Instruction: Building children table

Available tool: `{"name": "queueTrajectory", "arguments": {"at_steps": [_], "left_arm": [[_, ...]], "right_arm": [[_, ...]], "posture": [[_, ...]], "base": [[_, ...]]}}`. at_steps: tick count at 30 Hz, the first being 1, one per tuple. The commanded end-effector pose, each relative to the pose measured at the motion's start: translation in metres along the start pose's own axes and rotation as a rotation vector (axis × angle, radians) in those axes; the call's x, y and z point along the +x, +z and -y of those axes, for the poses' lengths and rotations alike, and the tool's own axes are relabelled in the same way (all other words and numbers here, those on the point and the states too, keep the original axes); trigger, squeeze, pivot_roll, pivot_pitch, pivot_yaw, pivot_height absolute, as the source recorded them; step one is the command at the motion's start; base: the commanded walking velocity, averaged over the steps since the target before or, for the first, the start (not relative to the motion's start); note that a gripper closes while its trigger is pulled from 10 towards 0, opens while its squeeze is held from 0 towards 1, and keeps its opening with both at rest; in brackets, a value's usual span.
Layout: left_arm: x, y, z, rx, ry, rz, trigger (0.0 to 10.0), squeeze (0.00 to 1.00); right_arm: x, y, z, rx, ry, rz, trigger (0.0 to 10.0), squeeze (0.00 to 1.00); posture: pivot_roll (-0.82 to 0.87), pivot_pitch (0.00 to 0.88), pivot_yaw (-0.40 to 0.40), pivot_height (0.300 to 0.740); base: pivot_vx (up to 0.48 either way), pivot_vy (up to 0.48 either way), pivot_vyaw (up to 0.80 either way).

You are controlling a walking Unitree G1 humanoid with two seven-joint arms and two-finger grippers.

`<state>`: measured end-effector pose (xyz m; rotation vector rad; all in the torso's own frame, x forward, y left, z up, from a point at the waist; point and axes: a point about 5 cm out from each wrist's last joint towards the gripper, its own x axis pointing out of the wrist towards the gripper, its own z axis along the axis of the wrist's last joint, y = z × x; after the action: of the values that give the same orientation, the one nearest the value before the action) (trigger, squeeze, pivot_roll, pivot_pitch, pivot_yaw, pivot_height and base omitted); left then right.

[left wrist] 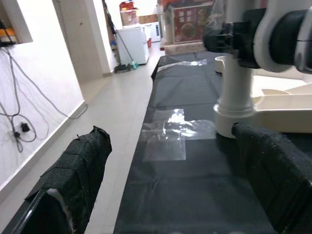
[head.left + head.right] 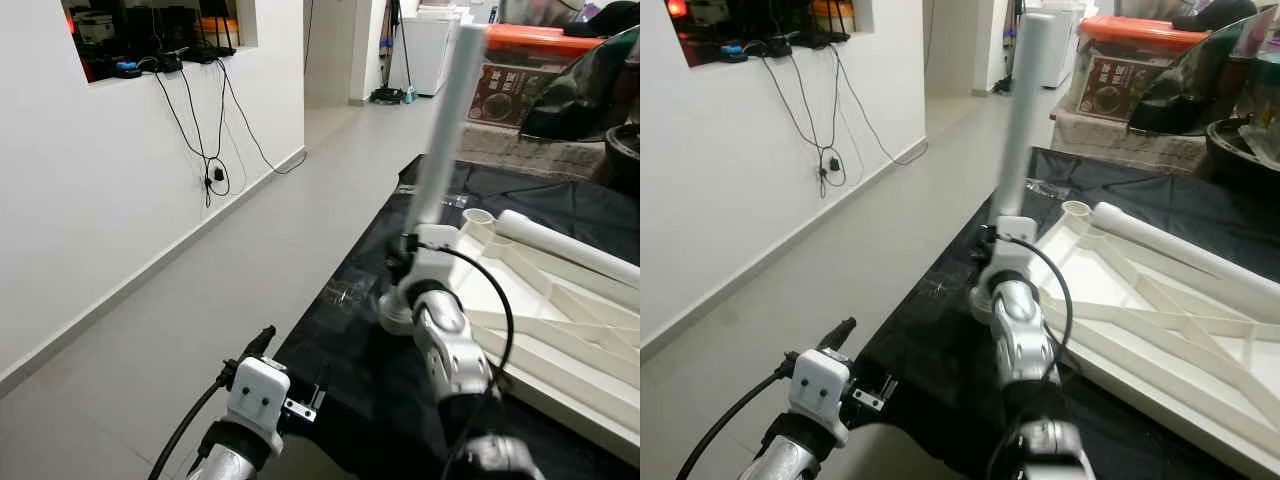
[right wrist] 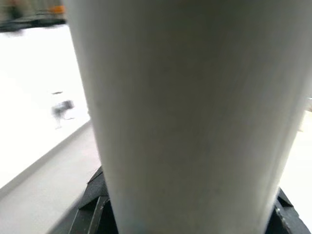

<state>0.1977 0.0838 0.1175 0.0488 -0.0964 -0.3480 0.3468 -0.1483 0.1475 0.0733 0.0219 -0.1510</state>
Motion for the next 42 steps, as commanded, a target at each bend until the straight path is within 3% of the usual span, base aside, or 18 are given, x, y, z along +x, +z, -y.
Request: {"name": "queueTrajectory", "arguments": {"at_steps": [1,5,6,7,8,12,13,21,24,26,28,30,31,34,38,39,41,42], "left_arm": [[-0.001,-0.004,0.000,0.001,-0.005,-0.021,10.0,0.00],[0.000,-0.003,0.000,0.001,-0.004,-0.021,10.0,0.00],[0.000,-0.003,0.000,0.000,-0.004,-0.020,10.0,0.00],[0.000,-0.003,0.001,0.000,-0.004,-0.020,10.0,0.00],[0.001,-0.003,0.001,-0.001,-0.004,-0.020,10.0,0.00],[0.001,-0.003,0.001,-0.002,-0.003,-0.020,10.0,0.00],[0.001,-0.003,0.001,-0.003,-0.003,-0.020,10.0,0.00],[0.001,-0.003,0.001,-0.003,-0.003,-0.021,10.0,0.00],[0.001,-0.003,0.001,-0.003,-0.002,-0.020,10.0,0.00],[0.001,-0.003,0.001,-0.003,-0.002,-0.020,10.0,0.00],[0.001,-0.003,0.001,-0.003,-0.002,-0.021,10.0,0.00],[0.001,-0.003,0.001,-0.003,-0.002,-0.021,10.0,0.00],[0.001,-0.004,0.000,-0.002,-0.002,-0.020,10.0,0.00],[0.001,-0.004,0.000,-0.002,-0.001,-0.021,10.0,0.00],[0.001,-0.004,0.001,-0.002,0.000,-0.021,10.0,0.00],[0.001,-0.004,0.001,-0.002,0.000,-0.021,10.0,0.00],[0.001,-0.004,0.001,-0.002,0.000,-0.021,10.0,0.00],[0.001,-0.004,0.001,-0.002,0.000,-0.022,10.0,0.00]], "right_arm": [[-0.007,-0.024,0.015,0.032,-0.119,-0.127,0.0,0.00],[-0.007,-0.025,0.009,0.042,-0.096,-0.133,0.0,0.00],[-0.005,-0.024,0.003,0.042,-0.059,-0.123,10.0,0.00],[-0.002,-0.021,-0.004,0.059,-0.017,-0.102,10.0,0.00],[0.001,-0.014,-0.011,0.081,0.036,-0.059,10.0,1.00],[0.004,-0.001,-0.022,0.116,0.090,0.017,10.0,1.00],[0.006,0.009,-0.031,0.169,0.197,0.049,10.0,0.00],[0.009,0.020,-0.048,0.227,0.593,0.050,10.0,0.00],[0.007,0.023,-0.050,0.194,0.910,-0.029,10.0,0.00],[0.007,0.023,-0.050,0.194,0.910,-0.029,10.0,0.00],[-0.005,0.022,-0.048,0.153,1.261,-0.133,10.0,0.00],[-0.005,0.022,-0.048,0.153,1.261,-0.133,10.0,0.00],[-0.012,0.019,-0.047,0.126,1.406,-0.182,10.0,0.00],[-0.018,0.013,-0.047,0.105,1.569,-0.253,10.0,0.00],[-0.018,0.010,-0.050,0.103,1.619,-0.275,10.0,0.00],[-0.018,0.010,-0.053,0.103,1.639,-0.270,6.0,0.00],[-0.018,0.010,-0.053,0.103,1.639,-0.270,6.0,0.00],[-0.018,0.010,-0.055,0.111,1.644,-0.259,0.0,0.00]], "posture": [[0.08,0.000,-0.020,0.740],[0.08,0.000,-0.021,0.740],[0.08,0.000,-0.021,0.740],[0.08,0.000,-0.023,0.740],[0.08,0.000,-0.023,0.740],[0.08,0.000,-0.023,0.740],[0.08,0.000,-0.023,0.740],[0.08,0.000,-0.023,0.740],[0.08,0.000,-0.025,0.740],[0.08,0.000,-0.025,0.740],[0.08,0.000,-0.028,0.740],[0.08,0.000,-0.028,0.740],[0.08,0.000,-0.028,0.740],[0.09,0.000,-0.031,0.740],[0.10,0.000,-0.033,0.740],[0.10,0.000,-0.031,0.740],[0.10,0.000,-0.031,0.740],[0.10,0.000,-0.033,0.740]], "base": [[0.000,0.000,0.00],[0.000,0.000,0.00],[0.000,0.000,0.00],[0.000,0.000,0.00],[0.000,0.000,0.00],[0.000,0.000,0.00],[0.000,0.000,0.00],[0.000,0.000,0.00],[0.000,0.000,0.00],[0.000,0.000,0.00],[0.000,0.000,0.00],[0.000,0.000,0.00],[0.000,0.000,0.00],[0.000,0.000,0.00],[0.000,0.000,0.00],[0.000,0.000,0.00],[0.000,0.000,0.00],[0.000,0.000,0.00]]}}
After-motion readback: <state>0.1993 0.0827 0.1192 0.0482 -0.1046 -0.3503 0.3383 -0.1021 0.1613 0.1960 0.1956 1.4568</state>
